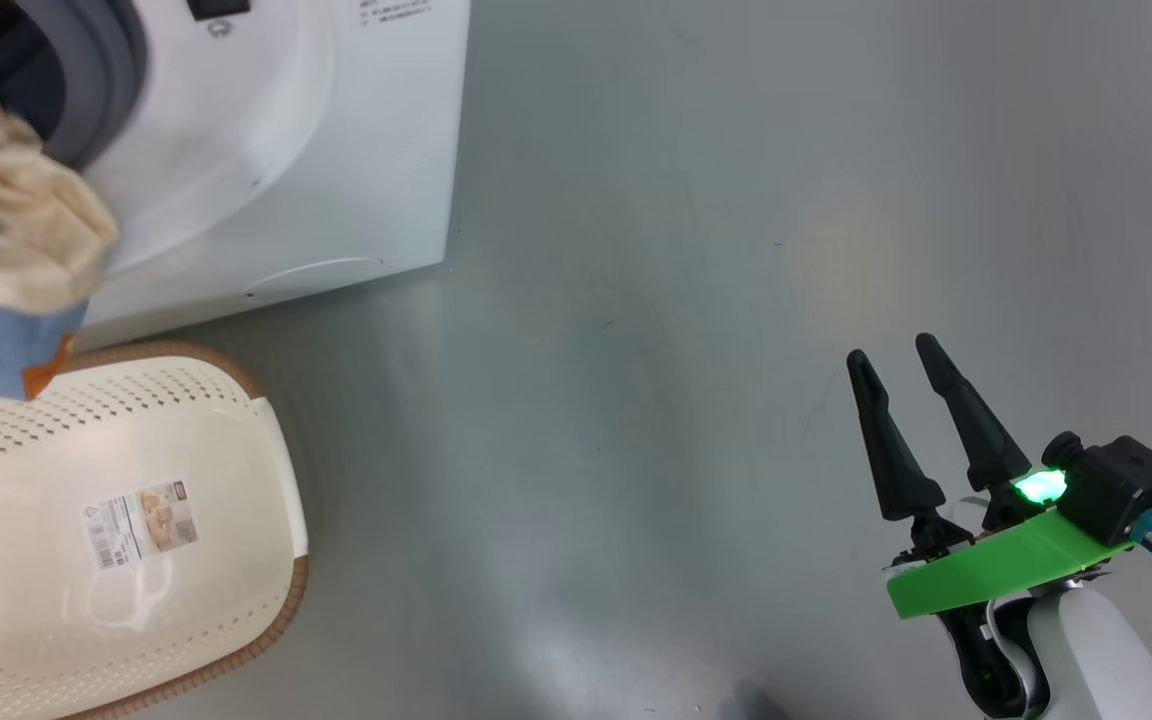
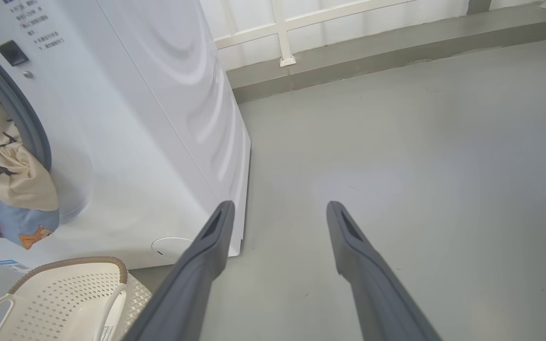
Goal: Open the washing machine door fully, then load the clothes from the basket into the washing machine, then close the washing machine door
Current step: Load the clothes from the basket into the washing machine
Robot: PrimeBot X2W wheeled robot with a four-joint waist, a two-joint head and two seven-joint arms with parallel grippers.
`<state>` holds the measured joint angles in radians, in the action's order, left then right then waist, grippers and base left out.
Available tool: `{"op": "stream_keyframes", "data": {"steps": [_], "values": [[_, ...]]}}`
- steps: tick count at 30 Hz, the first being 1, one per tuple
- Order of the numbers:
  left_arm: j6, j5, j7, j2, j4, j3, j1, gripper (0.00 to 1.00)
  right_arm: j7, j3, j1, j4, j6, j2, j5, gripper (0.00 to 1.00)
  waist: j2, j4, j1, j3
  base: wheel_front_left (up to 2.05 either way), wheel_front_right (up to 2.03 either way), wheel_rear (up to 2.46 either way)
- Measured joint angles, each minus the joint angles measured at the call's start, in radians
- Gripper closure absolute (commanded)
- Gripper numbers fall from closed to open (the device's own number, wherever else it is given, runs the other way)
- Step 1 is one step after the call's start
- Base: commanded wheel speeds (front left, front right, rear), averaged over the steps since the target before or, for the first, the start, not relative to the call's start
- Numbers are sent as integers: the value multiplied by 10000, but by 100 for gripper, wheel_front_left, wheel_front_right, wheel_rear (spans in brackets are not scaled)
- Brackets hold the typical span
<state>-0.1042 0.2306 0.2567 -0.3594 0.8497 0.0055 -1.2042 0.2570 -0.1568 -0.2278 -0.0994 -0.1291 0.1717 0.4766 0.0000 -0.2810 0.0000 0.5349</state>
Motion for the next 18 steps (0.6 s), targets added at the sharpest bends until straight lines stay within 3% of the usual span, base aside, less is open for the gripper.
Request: {"op": "stream_keyframes", "data": {"steps": [6,10,11,12,13,14,18], "values": [[180,-203,2,94,-1933,1022,36,100,0,-104,-184,25,0,-19,0,0,1,-56,0,170,0,0,0],[155,-510,4,268,-2105,1264,378,100,0,-205,-221,35,0,-44,0,0,0,-43,0,193,0,0,0],[123,-575,6,305,-2011,1275,450,86,0,-205,-221,35,0,-44,0,0,0,-33,0,183,0,0,0],[100,-600,8,359,-1843,1302,511,65,0,-209,-221,29,0,-42,0,0,0,-22,0,169,0,0,0],[61,-606,8,422,-1632,1310,543,27,0,-213,-221,29,0,-42,0,0,0,-9,0,156,0,0,0],[13,-639,8,449,-1532,1281,573,0,0,-215,-221,27,0,-40,0,0,1,3,0,146,0,0,0],[-73,-711,12,462,-1150,1285,568,0,0,-222,-221,15,0,-38,0,0,0,49,0,103,0,0,0]]}}
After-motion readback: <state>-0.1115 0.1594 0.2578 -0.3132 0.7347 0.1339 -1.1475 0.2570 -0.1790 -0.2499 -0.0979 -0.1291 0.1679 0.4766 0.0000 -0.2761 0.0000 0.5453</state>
